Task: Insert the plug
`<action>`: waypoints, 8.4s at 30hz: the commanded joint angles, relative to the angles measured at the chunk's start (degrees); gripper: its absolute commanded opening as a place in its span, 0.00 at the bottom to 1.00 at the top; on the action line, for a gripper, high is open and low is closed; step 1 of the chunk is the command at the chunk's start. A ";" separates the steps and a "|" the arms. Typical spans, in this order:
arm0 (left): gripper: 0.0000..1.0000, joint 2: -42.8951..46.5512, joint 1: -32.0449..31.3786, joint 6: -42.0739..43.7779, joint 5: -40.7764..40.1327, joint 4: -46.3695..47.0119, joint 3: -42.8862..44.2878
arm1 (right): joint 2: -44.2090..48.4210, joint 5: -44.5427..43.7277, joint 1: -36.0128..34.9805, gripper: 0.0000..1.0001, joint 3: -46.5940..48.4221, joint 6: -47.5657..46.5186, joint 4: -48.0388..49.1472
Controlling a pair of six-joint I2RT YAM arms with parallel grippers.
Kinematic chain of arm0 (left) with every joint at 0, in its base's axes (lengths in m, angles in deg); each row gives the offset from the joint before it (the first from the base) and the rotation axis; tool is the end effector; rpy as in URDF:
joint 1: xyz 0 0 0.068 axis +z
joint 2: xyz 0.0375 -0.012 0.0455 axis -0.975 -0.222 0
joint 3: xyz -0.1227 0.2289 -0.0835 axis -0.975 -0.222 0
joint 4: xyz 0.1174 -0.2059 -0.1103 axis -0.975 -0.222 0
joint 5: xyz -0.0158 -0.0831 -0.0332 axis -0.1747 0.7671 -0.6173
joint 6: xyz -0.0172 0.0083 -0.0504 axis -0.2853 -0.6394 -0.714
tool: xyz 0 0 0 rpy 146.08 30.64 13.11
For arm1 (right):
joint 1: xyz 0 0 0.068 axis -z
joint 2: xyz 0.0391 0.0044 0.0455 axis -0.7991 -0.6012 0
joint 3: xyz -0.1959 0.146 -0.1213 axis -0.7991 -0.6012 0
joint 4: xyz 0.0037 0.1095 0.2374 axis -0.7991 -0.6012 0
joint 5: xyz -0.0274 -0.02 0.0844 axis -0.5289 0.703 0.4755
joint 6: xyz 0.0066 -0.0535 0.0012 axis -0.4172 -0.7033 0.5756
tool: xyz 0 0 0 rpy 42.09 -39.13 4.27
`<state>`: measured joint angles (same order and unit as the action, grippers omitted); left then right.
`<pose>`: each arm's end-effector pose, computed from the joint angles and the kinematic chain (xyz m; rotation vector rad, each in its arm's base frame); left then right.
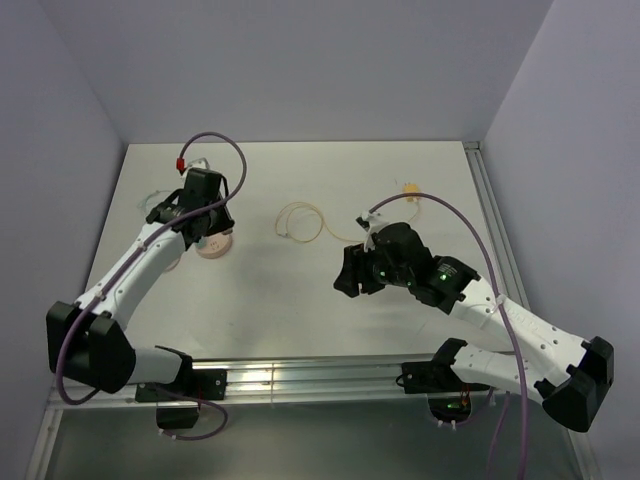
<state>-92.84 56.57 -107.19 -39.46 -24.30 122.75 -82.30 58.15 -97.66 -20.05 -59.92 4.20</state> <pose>0.2611 -0.0886 0.3069 -0.4291 2.3128 -0.1792 0.1429 0.1488 0.2972 -0.4661 2.2897 0.8309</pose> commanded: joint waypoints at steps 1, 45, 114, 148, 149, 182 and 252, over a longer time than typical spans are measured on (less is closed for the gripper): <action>0.00 -3.01 2.31 -1.45 -3.14 4.93 3.32 | -0.43 -0.76 0.15 0.63 -1.03 -0.13 2.40; 0.00 -23.24 6.27 -4.71 -7.72 10.12 4.02 | -4.30 -0.31 0.24 0.63 -1.29 -1.89 0.73; 0.00 -35.89 5.66 0.75 0.03 5.47 2.17 | -5.80 1.09 0.24 0.63 -1.56 -0.84 2.40; 0.82 5.50 -10.77 -2.68 23.65 17.05 -9.85 | -15.28 -10.25 13.05 0.65 7.92 9.88 4.42; 0.82 7.33 -12.34 -2.60 25.40 17.85 -10.47 | -18.16 -10.59 16.72 0.65 9.07 9.97 4.16; 0.85 18.87 -20.88 0.04 39.75 27.00 -20.06 | -79.53 -20.09 39.35 0.90 73.15 -19.55 -14.03; 0.83 18.34 -21.06 -4.00 41.86 28.05 -21.82 | -67.93 -0.67 41.19 0.68 50.30 -17.10 -12.28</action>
<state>-75.53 35.83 -110.34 1.09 1.62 101.20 -153.51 58.61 -55.92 30.86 -76.12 -9.59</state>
